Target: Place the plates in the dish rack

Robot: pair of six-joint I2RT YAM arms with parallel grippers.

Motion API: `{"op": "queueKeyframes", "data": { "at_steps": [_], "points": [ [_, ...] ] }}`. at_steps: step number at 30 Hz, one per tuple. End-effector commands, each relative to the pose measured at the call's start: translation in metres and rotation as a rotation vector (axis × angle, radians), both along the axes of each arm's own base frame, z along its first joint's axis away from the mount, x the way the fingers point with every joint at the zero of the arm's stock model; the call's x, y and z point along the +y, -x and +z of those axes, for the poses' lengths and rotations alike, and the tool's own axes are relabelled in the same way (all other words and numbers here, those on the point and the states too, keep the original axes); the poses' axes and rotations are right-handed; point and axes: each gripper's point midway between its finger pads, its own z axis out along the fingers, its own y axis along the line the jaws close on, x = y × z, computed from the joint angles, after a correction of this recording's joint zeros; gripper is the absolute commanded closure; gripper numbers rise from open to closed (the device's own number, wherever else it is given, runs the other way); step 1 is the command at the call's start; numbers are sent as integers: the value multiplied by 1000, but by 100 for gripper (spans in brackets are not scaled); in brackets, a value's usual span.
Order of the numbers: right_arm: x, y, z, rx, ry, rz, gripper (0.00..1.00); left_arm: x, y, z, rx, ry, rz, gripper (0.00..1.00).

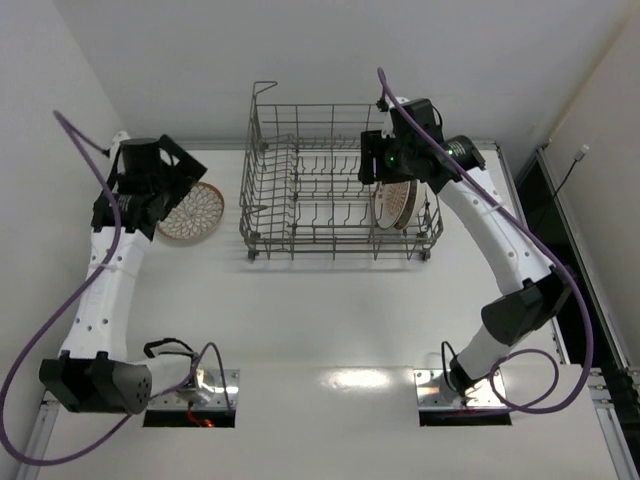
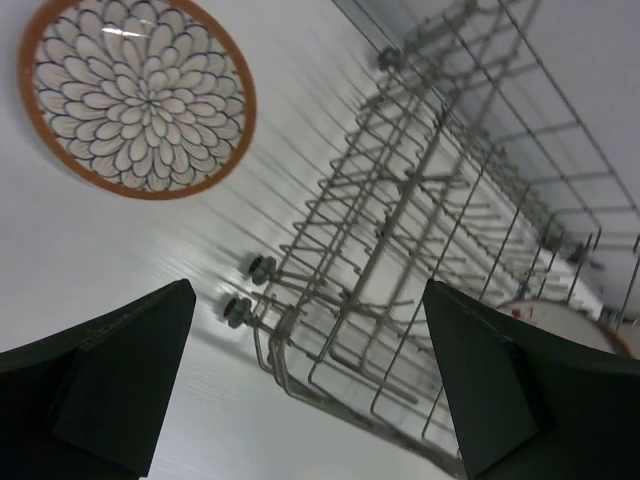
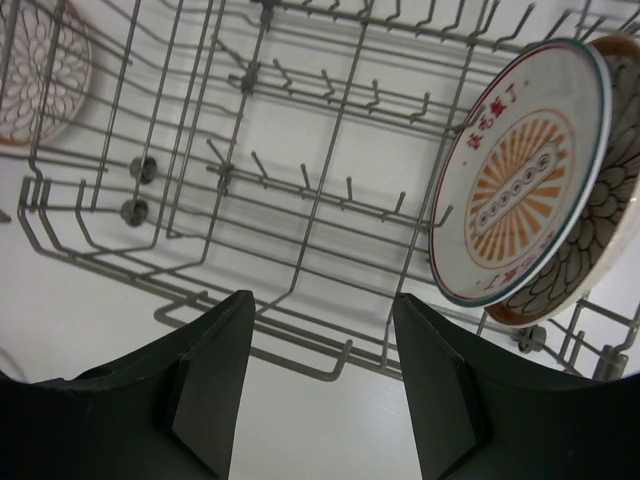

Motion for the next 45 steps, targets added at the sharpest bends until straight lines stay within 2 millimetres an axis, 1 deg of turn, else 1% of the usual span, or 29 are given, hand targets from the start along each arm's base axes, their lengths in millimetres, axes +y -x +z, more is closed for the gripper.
{"op": "queueKeyframes", "data": {
  "at_steps": [1,2,3,4,5,6,7,8,10,11,14,16,17,18,20,23,24,25,27,30,31,32,34,35,40,41,42,44,45],
  "points": [
    [10,6,18,-67,-59,88,44,19,-8,-5,-63,170,91,0],
    [9,10,15,-57,-61,96,44,25,-5,-11,-53,196,116,0],
    [10,9,17,-69,-57,102,44,46,-6,-19,-57,212,184,0],
    [10,14,15,-61,-65,116,44,51,-2,-20,-75,247,211,0],
    [13,15,8,-48,-69,128,44,57,1,-44,-41,270,234,0],
    [13,16,11,-57,-81,123,44,73,-1,-49,-65,289,278,0],
    [14,20,11,-53,-90,136,44,75,2,-64,-48,330,293,0],
    [15,22,7,-40,-92,144,44,86,2,-73,-39,347,329,0],
    [14,24,12,-52,-97,145,44,91,-1,-88,-8,360,353,0],
    [14,24,12,-52,-97,145,44,102,1,-105,36,345,402,0],
    [13,26,17,-62,-100,145,44,111,1,-129,57,317,447,0],
    [14,29,20,-68,-109,154,44,117,-6,-146,64,333,468,0],
    [14,29,20,-68,-110,154,44,116,-6,-161,83,346,480,0],
    [15,33,20,-65,-116,164,44,113,-16,-161,56,367,445,0],
    [14,35,20,-65,-116,164,44,107,-25,-186,102,429,445,1],
    [12,38,17,-59,-114,164,44,106,-42,-194,48,477,412,3],
    [11,41,17,-58,-113,164,44,106,-40,-206,59,479,415,3],
    [10,43,15,-55,-112,164,44,108,-48,-198,2,481,409,3],
    [9,44,11,-46,-109,163,44,108,-52,-213,27,491,406,3],
    [7,49,4,-29,-93,169,44,117,-52,-223,17,491,426,3],
    [5,48,4,-31,-87,160,44,117,-47,-235,32,503,448,3],
    [4,50,1,-17,-82,160,44,121,-47,-234,6,510,459,3],
    [-3,47,7,-35,-66,142,44,118,-41,-250,31,534,480,3],
    [-2,46,6,-26,-63,141,44,123,-43,-248,13,539,492,3],
    [-3,38,7,-25,-43,132,42,133,-31,-272,23,529,552,3],
    [-1,35,9,-28,-44,132,41,134,-37,-270,-6,542,543,3],
    [-2,37,7,-18,-40,132,41,133,-35,-281,13,544,548,3],
    [-2,34,16,-34,-39,138,41,131,-43,-281,-15,563,524,5],
    [-1,33,13,-23,-34,138,41,129,-46,-283,-20,573,507,7]
  ]
}}
